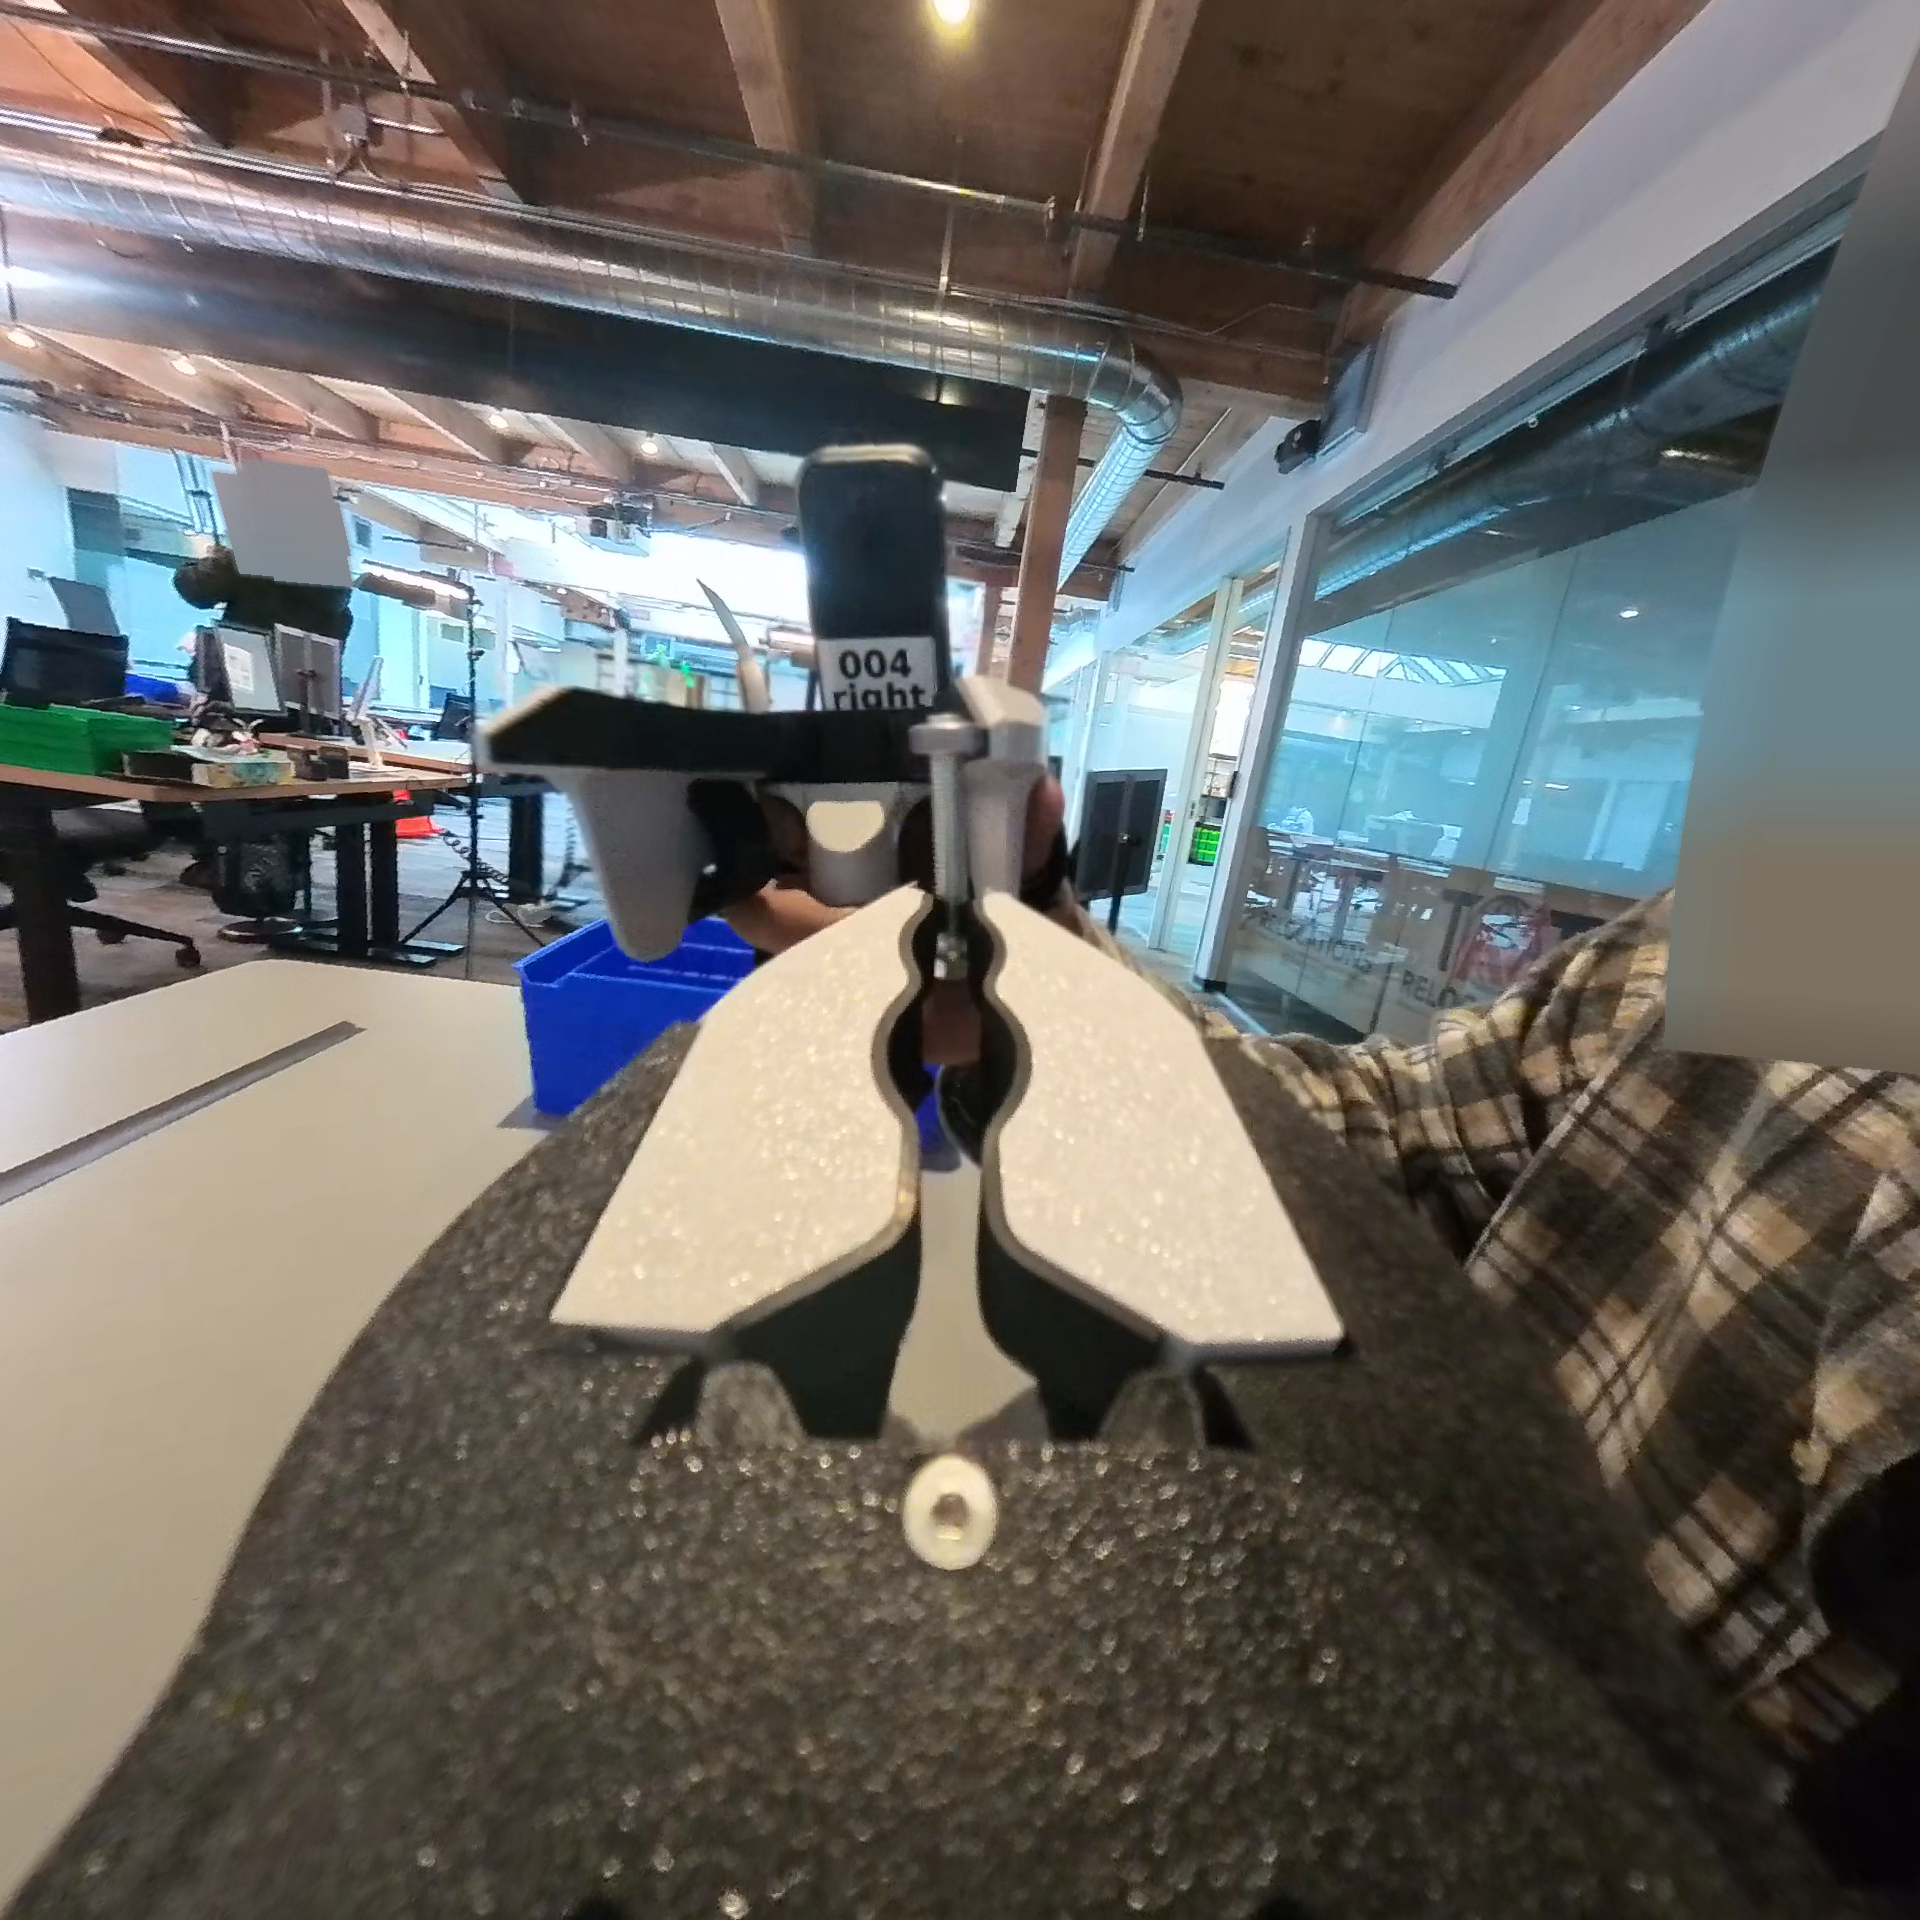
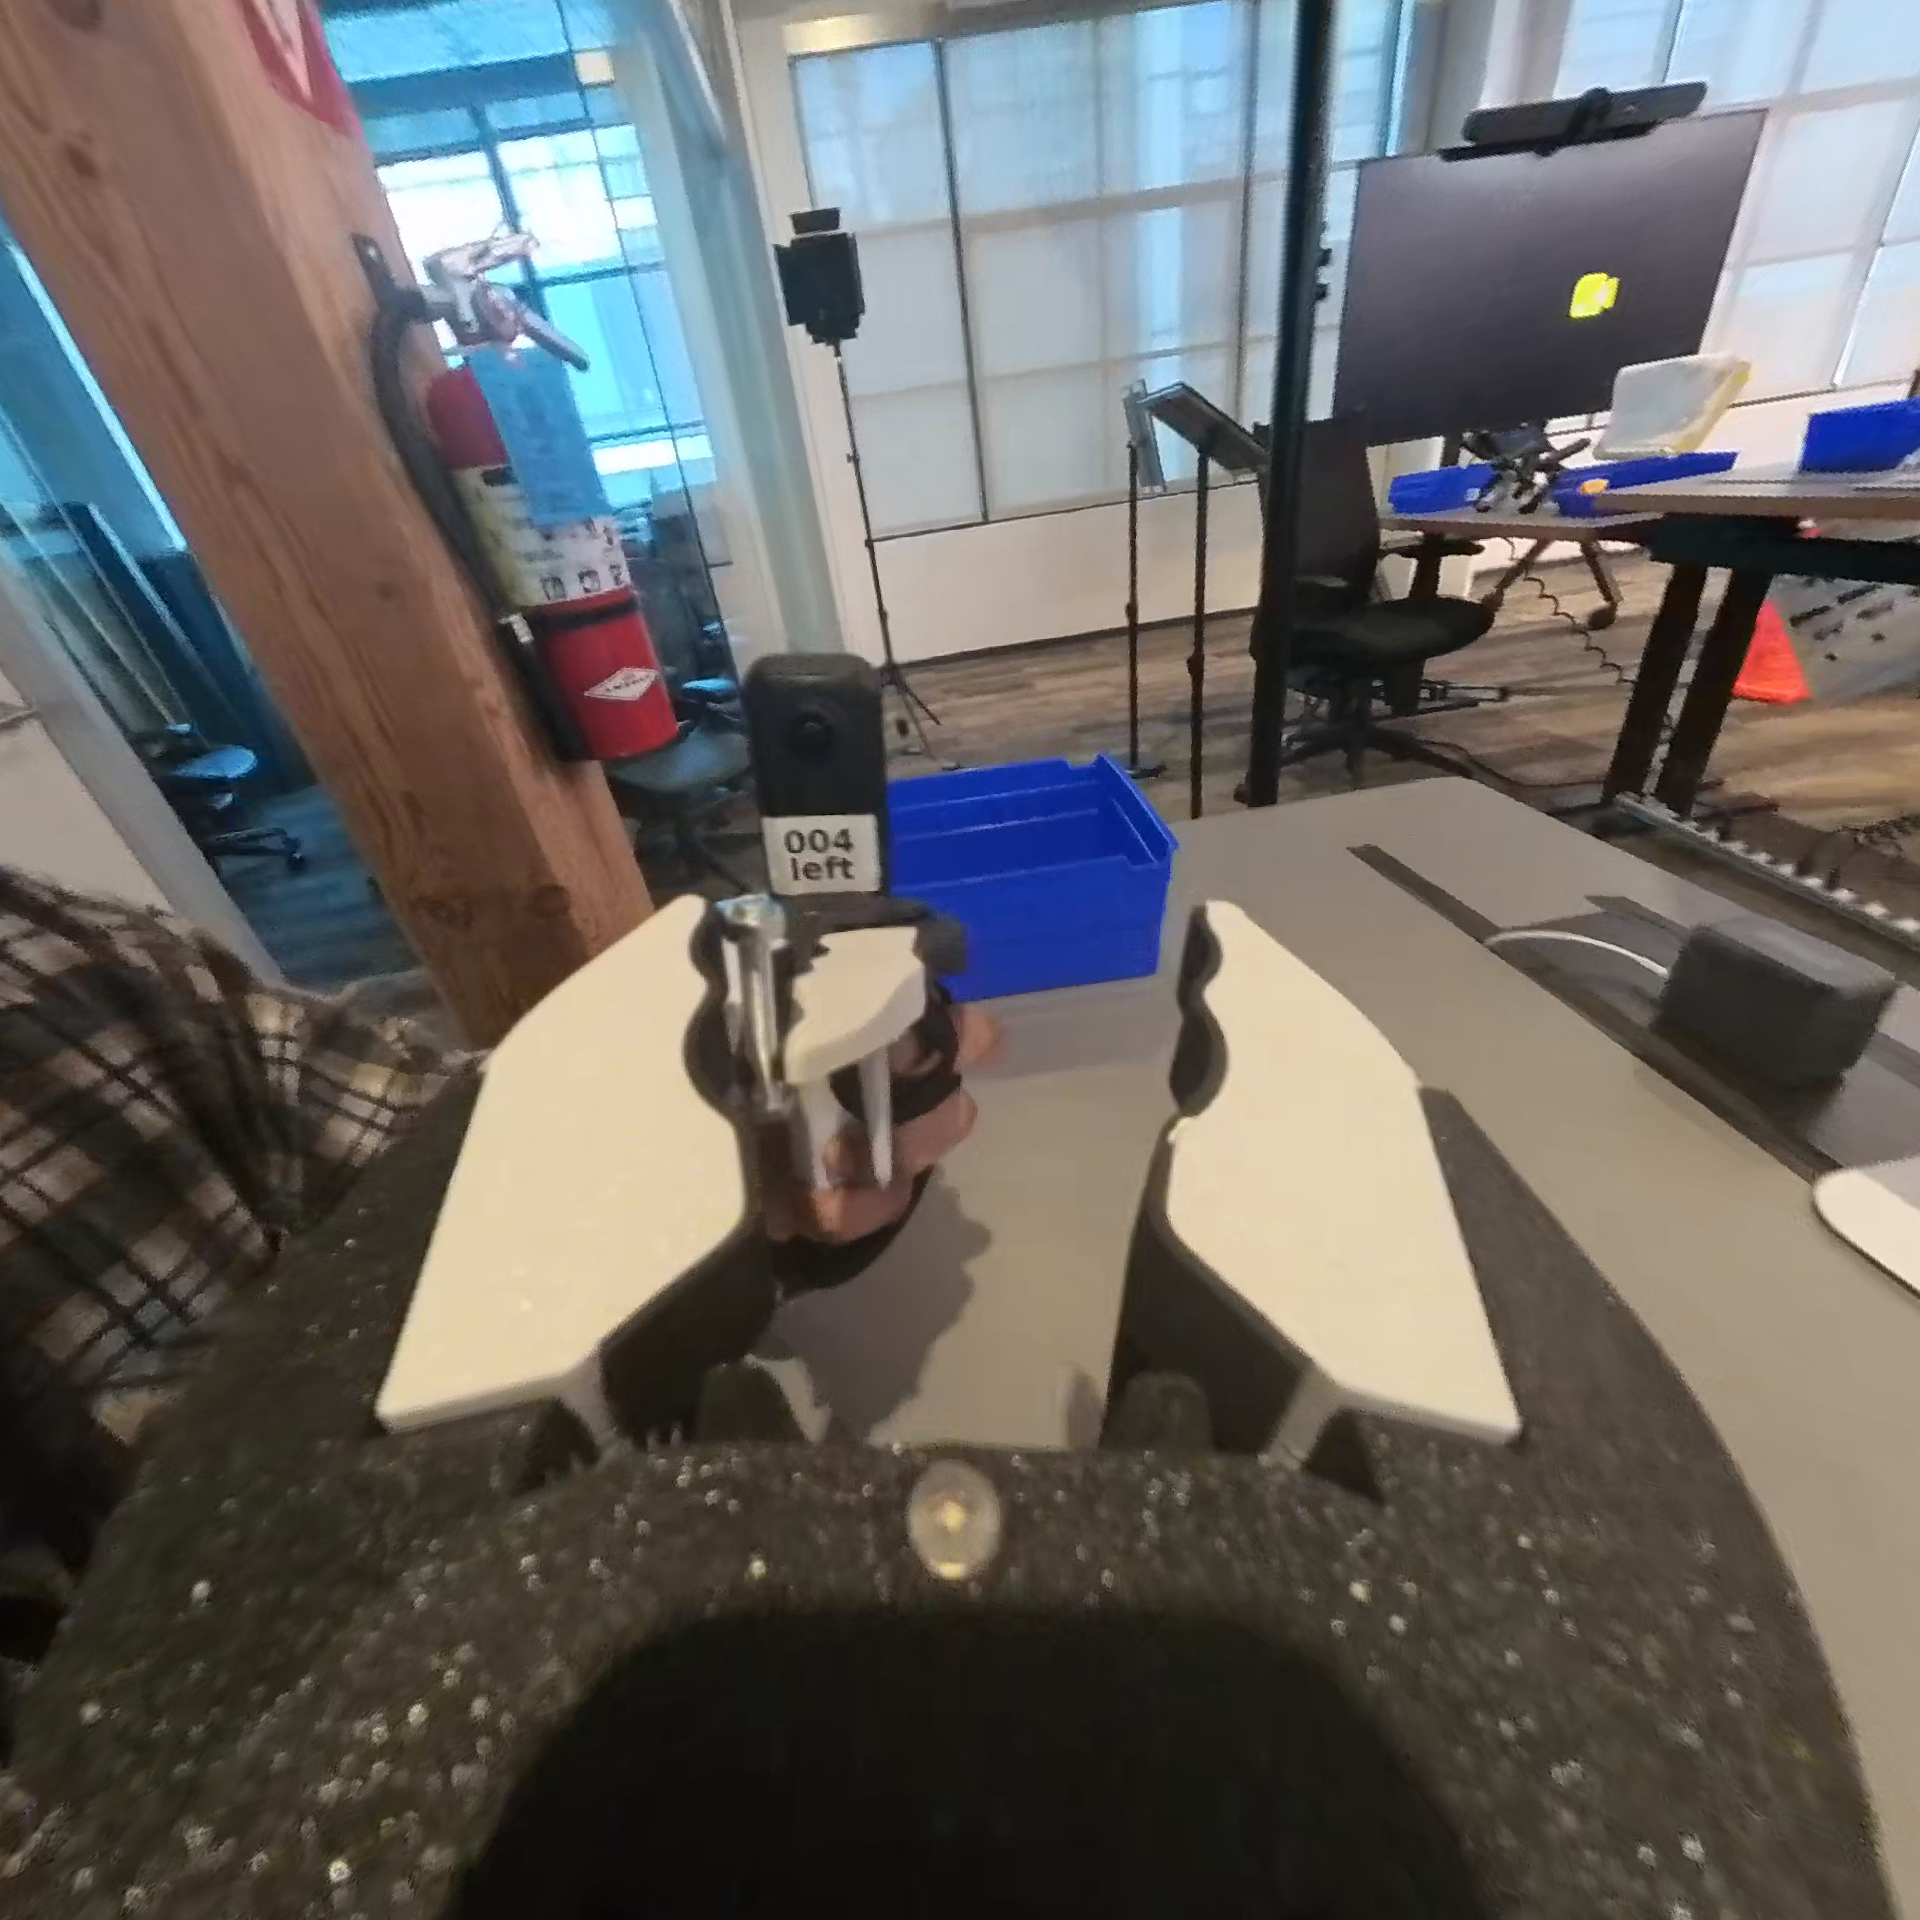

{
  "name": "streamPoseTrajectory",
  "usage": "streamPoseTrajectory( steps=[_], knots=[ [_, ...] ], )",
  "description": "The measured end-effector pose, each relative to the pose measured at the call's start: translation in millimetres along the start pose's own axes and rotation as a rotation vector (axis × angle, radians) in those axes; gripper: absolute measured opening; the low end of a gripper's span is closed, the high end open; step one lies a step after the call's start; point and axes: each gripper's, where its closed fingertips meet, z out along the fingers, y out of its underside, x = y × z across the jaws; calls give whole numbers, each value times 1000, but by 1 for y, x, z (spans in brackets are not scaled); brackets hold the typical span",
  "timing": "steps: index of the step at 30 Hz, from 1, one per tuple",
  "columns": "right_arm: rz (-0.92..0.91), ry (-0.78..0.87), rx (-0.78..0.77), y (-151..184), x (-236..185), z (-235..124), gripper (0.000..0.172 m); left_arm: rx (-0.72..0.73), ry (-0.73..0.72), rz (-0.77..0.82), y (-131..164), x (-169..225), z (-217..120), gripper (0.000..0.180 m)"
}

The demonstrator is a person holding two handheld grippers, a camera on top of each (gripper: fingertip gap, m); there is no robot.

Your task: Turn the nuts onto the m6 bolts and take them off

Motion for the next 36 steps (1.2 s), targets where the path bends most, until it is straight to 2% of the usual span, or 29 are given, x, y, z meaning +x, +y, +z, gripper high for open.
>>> streamPoseTrajectory(
  steps=[3,8,11,14,19,24,30,34,36],
  knots=[
    [19,3,29,-1,4,-13,79,12,3,2,-4,0,-2,4],
    [-15,-54,17,-5,-15,2,80,3,11,-1,0,1,0,4],
    [-17,13,-1,-1,-1,-4,82,1,11,4,0,2,0,4],
    [-3,40,13,-2,6,-18,78,6,20,2,-2,3,-1,4],
    [-45,-13,-20,-2,-13,0,79,-5,28,-1,1,4,2,4],
    [-44,32,-23,-3,-4,-11,79,0,18,2,-1,3,0,4],
    [-48,7,-21,-4,-19,-3,76,-11,20,13,1,5,2,4],
    [-48,75,-40,-3,-7,-8,78,-10,20,19,1,6,3,4],
    [-50,104,-40,-4,-1,-16,73,-5,21,17,-1,5,1,4]
  ],
)
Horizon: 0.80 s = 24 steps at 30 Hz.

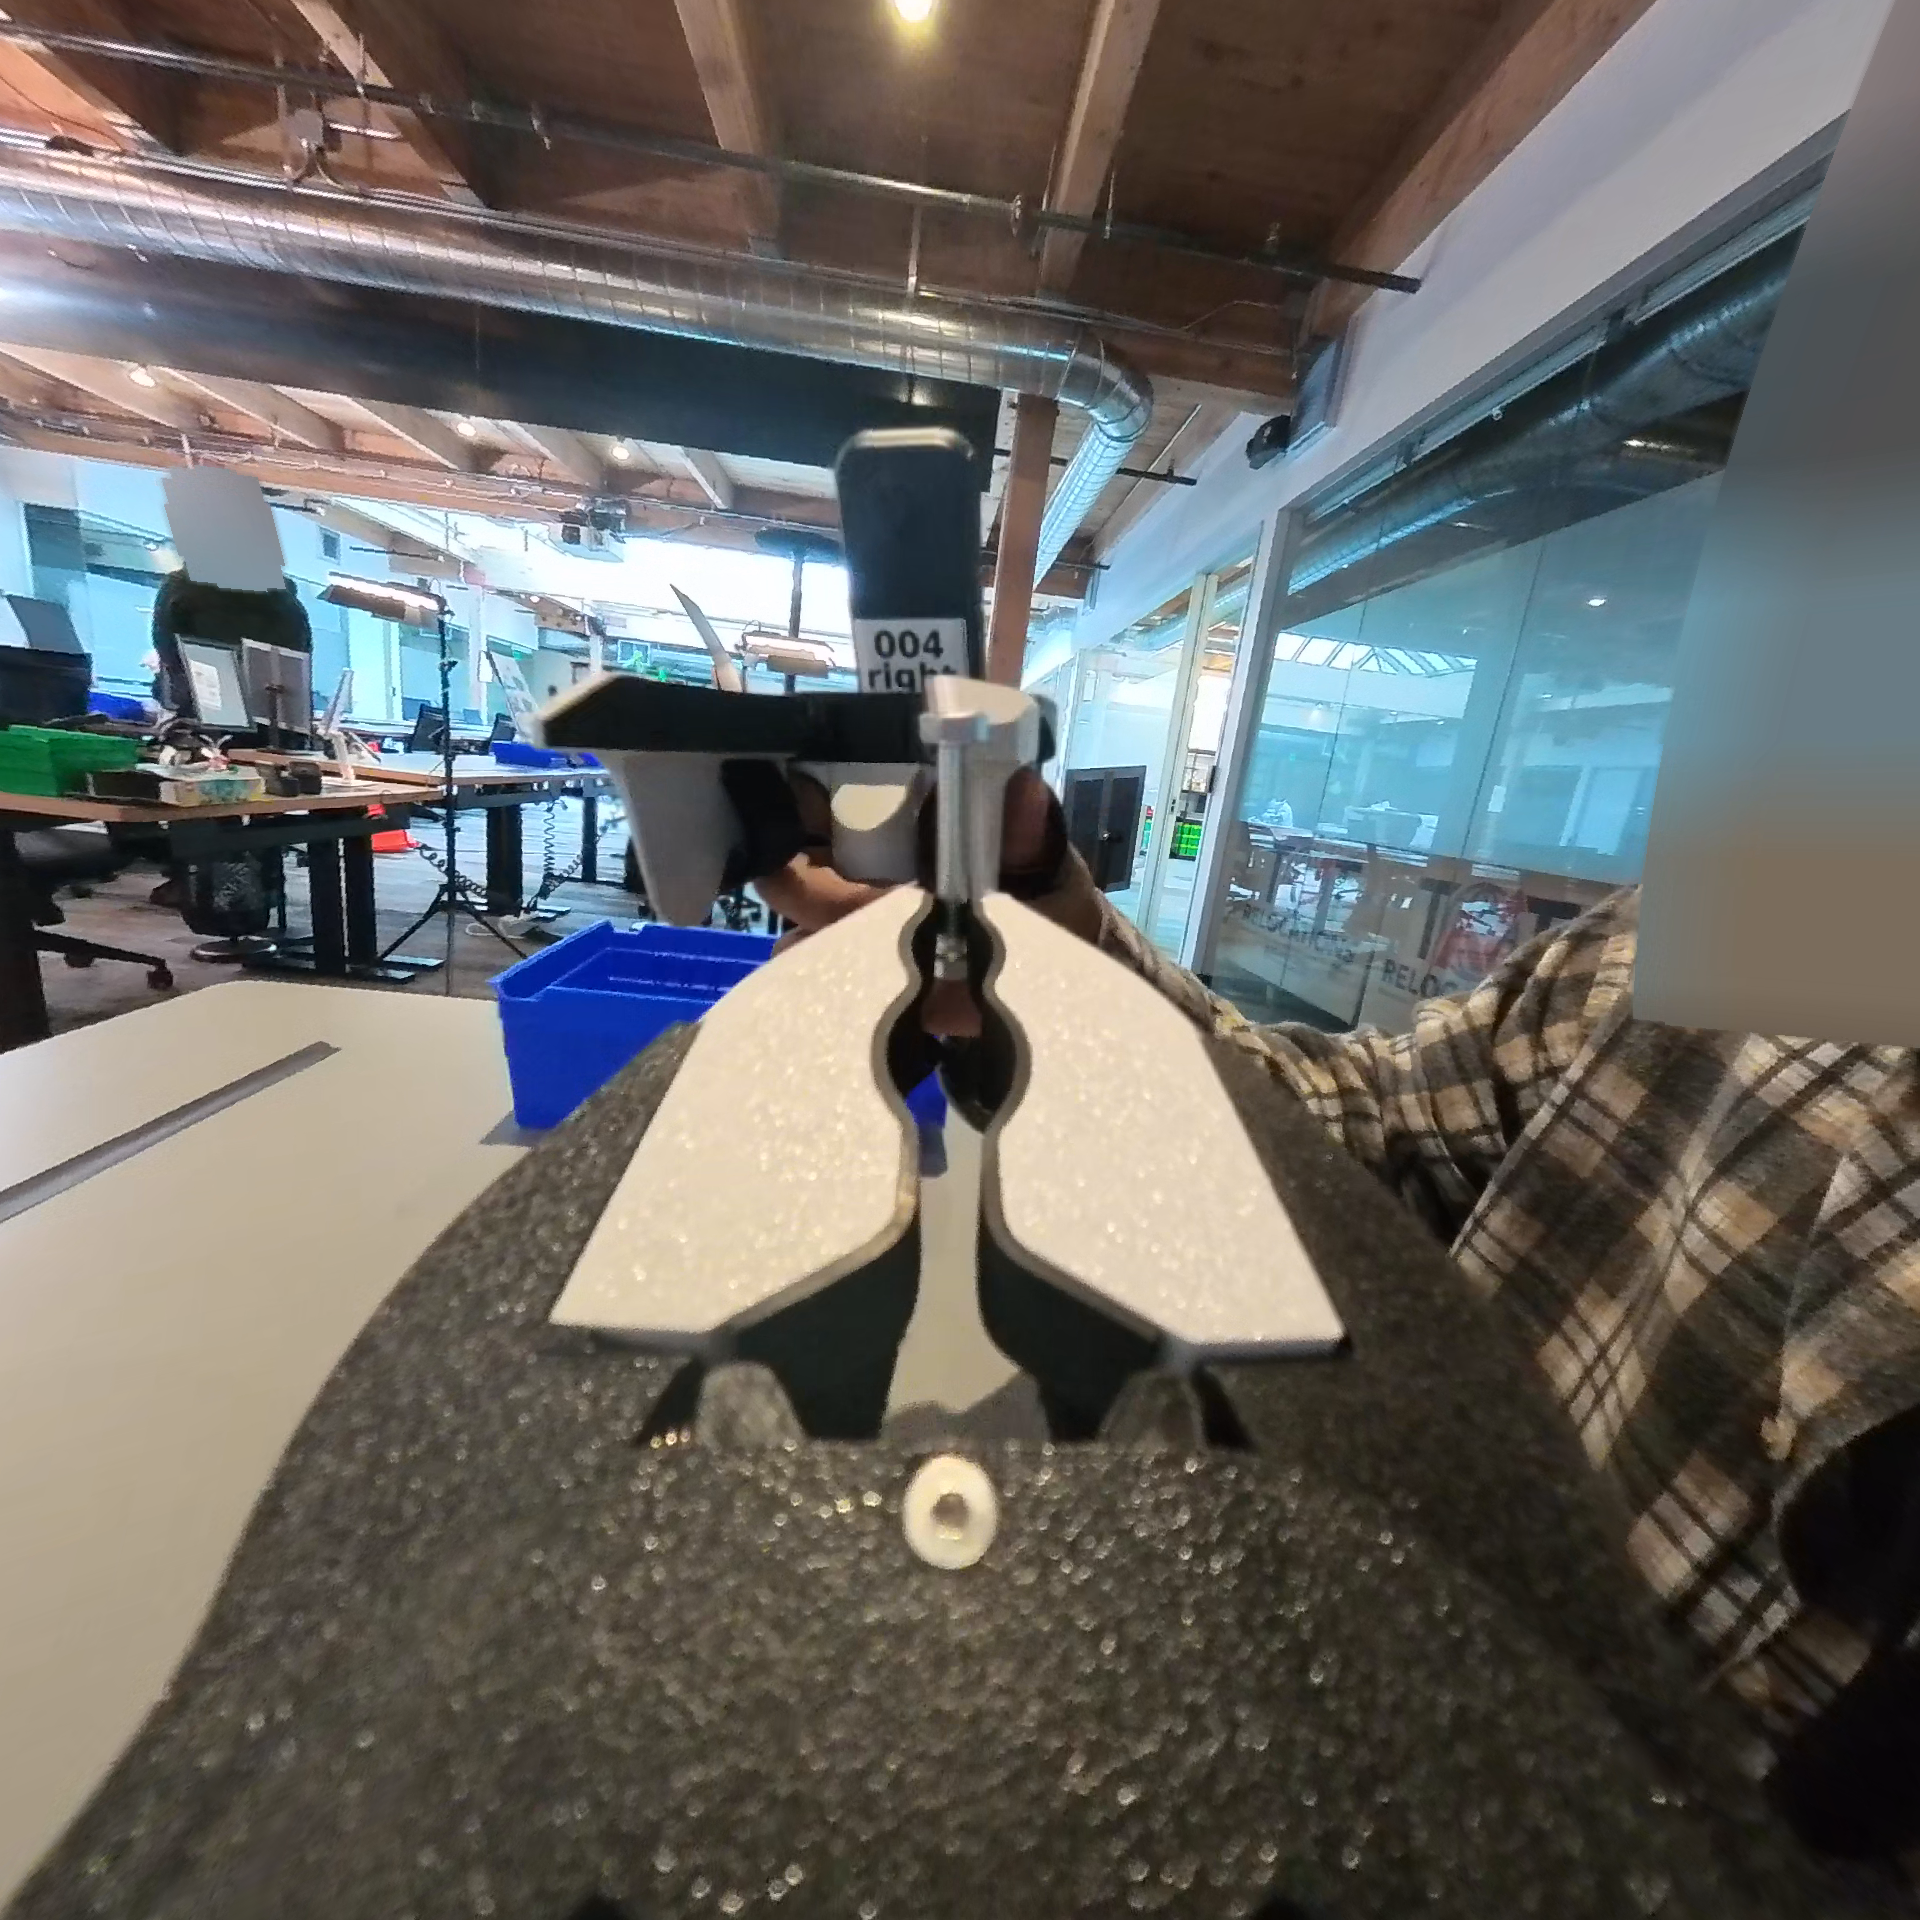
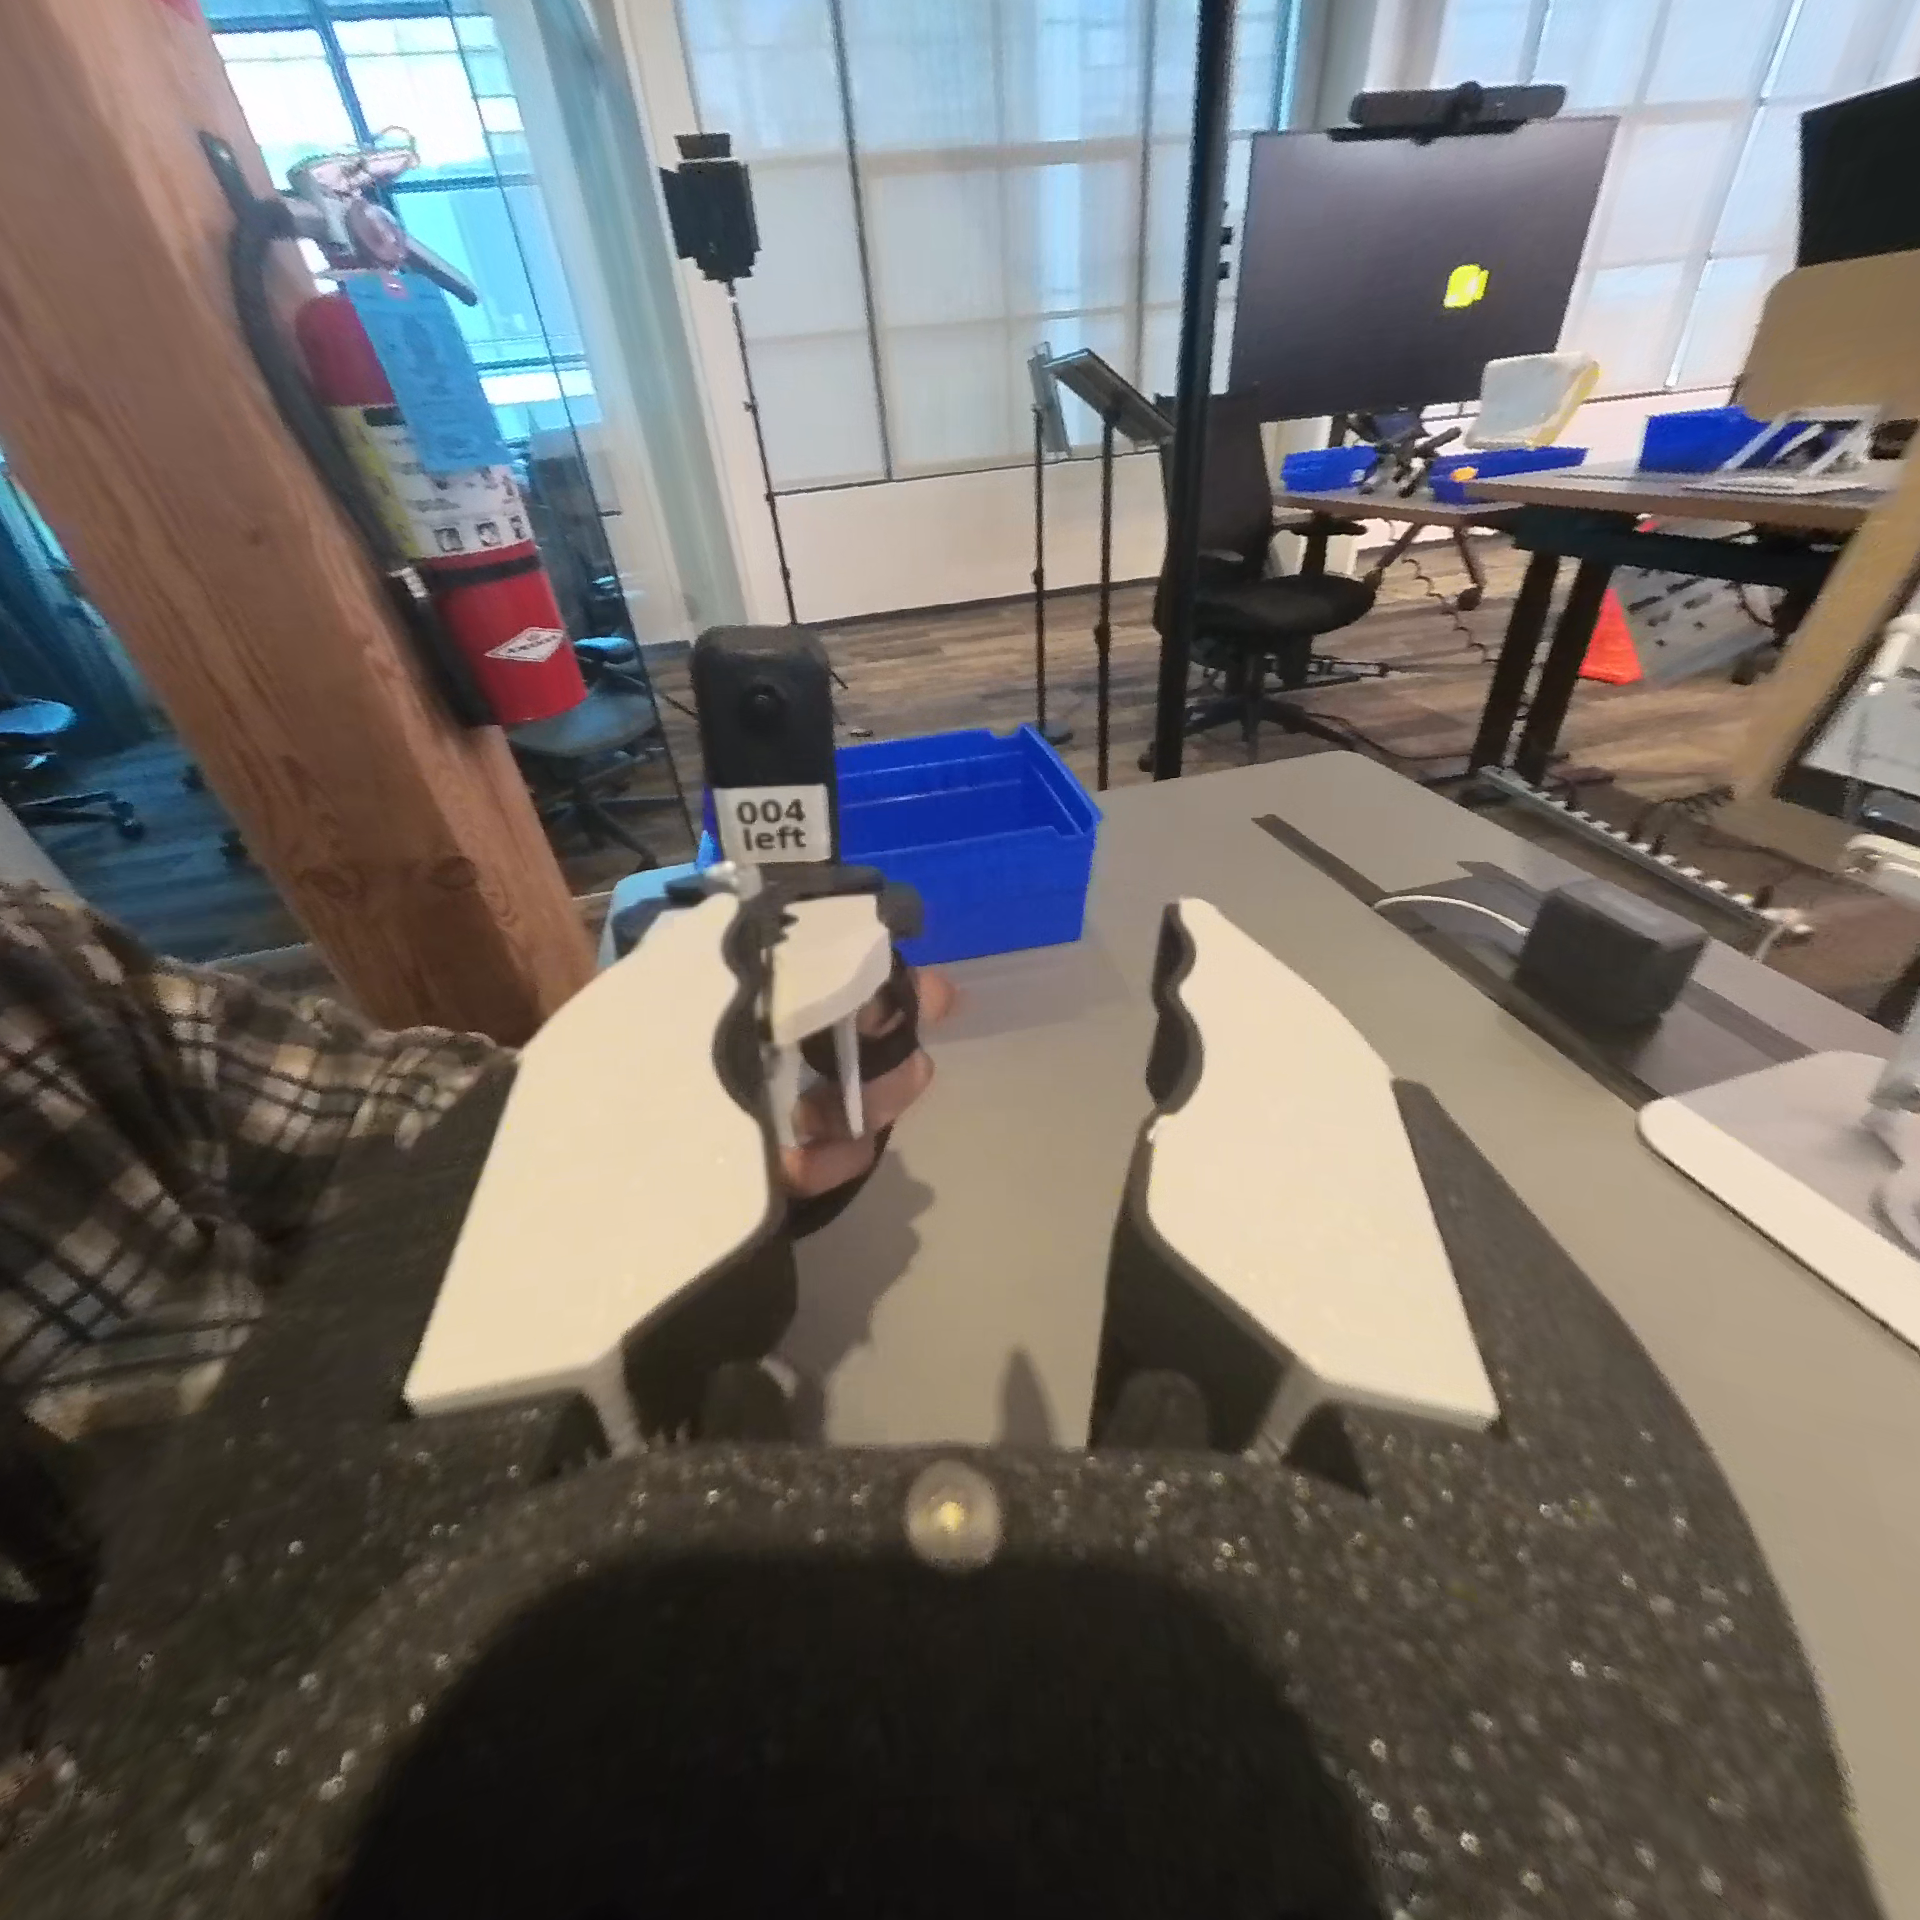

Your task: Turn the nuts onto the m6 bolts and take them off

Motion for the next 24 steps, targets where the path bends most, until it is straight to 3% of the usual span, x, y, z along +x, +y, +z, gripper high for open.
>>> streamPoseTrajectory(
  steps=[6,11,15,22,24],
  knots=[
    [-25,-74,-9,-1,-22,7,66,-4,-6,6,0,0,0,4],
    [-38,-118,-18,-1,-36,12,41,-8,-8,8,1,-1,1,4],
    [-23,-195,-13,-1,-44,11,11,-13,-7,15,2,1,2,4],
    [-12,-230,-3,-5,-44,9,11,8,2,8,-1,2,0,4],
    [4,-197,-1,-5,-38,10,28,21,11,6,-3,3,-1,4]
  ],
)
